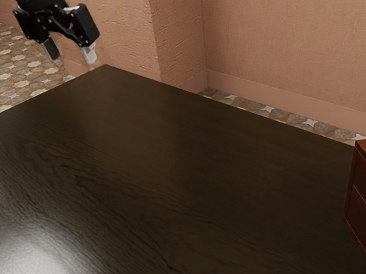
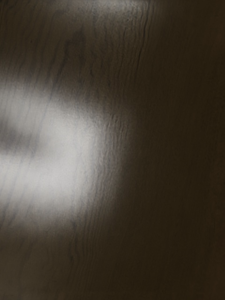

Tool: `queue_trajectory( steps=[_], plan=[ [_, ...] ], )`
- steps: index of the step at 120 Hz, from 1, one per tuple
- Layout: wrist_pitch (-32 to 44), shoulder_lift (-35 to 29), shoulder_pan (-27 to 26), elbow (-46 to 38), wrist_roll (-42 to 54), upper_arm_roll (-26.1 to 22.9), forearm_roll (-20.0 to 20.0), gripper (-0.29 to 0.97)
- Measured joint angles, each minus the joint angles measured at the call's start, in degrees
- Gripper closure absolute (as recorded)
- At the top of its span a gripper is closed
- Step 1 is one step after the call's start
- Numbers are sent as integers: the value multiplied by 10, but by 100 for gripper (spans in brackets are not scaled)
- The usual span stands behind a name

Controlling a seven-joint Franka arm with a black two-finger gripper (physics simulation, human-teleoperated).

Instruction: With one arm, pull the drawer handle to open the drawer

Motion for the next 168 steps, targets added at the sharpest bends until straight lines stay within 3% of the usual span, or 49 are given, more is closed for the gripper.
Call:
queue_trajectory(
  steps=[13,28,48,60,115,168],
  plan=[
    [-2,0,57,13,-54,-78,-7,2],
    [-1,25,68,11,-163,-134,-20,2],
    [17,63,8,9,-290,-180,-39,2],
    [60,71,-25,-44,-350,-198,-58,2],
    [348,52,-29,-234,-530,-268,-99,2],
    [479,77,-31,-253,-614,-307,-102,3]
  ],
)
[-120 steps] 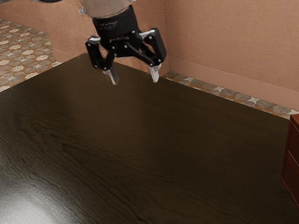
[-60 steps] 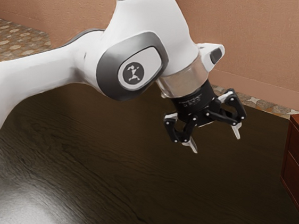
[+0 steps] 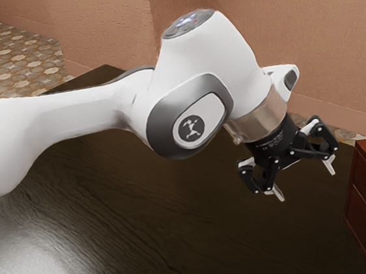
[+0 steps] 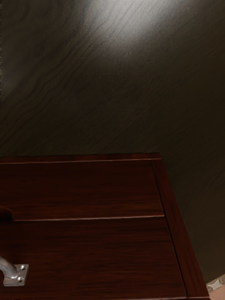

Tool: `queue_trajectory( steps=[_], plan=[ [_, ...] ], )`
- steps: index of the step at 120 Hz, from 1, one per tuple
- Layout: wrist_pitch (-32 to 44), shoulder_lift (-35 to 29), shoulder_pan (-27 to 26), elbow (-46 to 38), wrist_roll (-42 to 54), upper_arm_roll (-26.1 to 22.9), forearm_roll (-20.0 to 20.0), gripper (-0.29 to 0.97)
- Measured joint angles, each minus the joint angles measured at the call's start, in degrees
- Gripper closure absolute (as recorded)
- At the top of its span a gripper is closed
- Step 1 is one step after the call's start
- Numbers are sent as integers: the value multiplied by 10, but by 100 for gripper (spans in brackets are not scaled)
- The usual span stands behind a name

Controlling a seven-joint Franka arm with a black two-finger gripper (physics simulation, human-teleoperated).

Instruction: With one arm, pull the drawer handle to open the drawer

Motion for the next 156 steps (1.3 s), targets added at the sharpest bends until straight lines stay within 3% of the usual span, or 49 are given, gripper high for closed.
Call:
queue_trajectory(
  steps=[81,156],
  plan=[
    [61,54,-14,3,-55,-51,5,3],
    [77,115,-17,51,-75,-55,12,3]
  ],
)
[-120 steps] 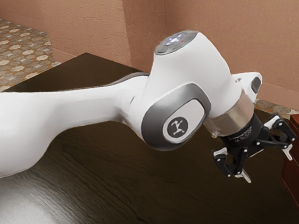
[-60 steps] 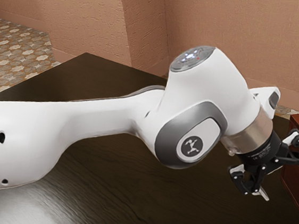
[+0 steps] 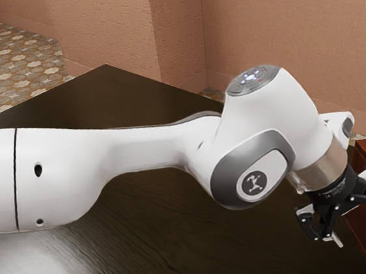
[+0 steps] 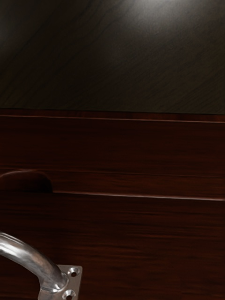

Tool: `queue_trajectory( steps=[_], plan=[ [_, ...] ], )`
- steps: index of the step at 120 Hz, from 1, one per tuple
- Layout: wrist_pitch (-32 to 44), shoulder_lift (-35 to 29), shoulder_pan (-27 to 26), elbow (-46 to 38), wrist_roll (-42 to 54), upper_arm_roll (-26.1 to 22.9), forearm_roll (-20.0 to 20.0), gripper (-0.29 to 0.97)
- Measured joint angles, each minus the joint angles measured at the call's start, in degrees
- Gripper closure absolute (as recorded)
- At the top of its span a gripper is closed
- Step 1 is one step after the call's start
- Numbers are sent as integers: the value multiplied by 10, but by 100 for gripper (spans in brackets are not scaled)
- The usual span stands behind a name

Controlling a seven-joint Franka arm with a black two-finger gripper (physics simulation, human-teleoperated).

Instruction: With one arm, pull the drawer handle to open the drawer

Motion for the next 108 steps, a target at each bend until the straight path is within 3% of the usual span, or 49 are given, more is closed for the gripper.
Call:
queue_trajectory(
  steps=[64,108],
  plan=[
    [9,15,0,-2,-7,-5,4,5],
    [12,-18,5,-42,-15,-2,4,9]
  ],
)
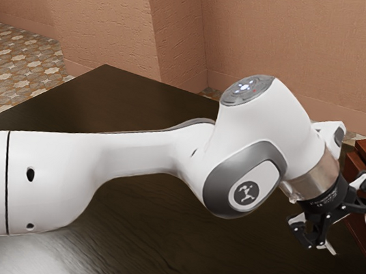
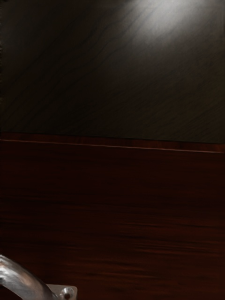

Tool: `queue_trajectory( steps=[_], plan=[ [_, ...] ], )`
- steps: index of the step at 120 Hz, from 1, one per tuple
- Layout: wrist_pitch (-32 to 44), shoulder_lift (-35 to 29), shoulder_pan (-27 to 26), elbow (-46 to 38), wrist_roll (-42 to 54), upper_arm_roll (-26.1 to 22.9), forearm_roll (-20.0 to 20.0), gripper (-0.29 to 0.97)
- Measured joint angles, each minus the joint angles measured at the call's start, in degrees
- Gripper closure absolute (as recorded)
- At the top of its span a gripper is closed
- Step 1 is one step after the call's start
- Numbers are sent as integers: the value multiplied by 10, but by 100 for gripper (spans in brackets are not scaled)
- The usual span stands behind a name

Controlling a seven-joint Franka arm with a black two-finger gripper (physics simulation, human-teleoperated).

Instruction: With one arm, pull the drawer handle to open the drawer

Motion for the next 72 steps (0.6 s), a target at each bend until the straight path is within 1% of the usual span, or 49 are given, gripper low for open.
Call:
queue_trajectory(
  steps=[36,72],
  plan=[
    [16,-37,0,-50,-4,6,0,10],
    [37,-89,3,-114,-6,11,-6,10]
  ],
)
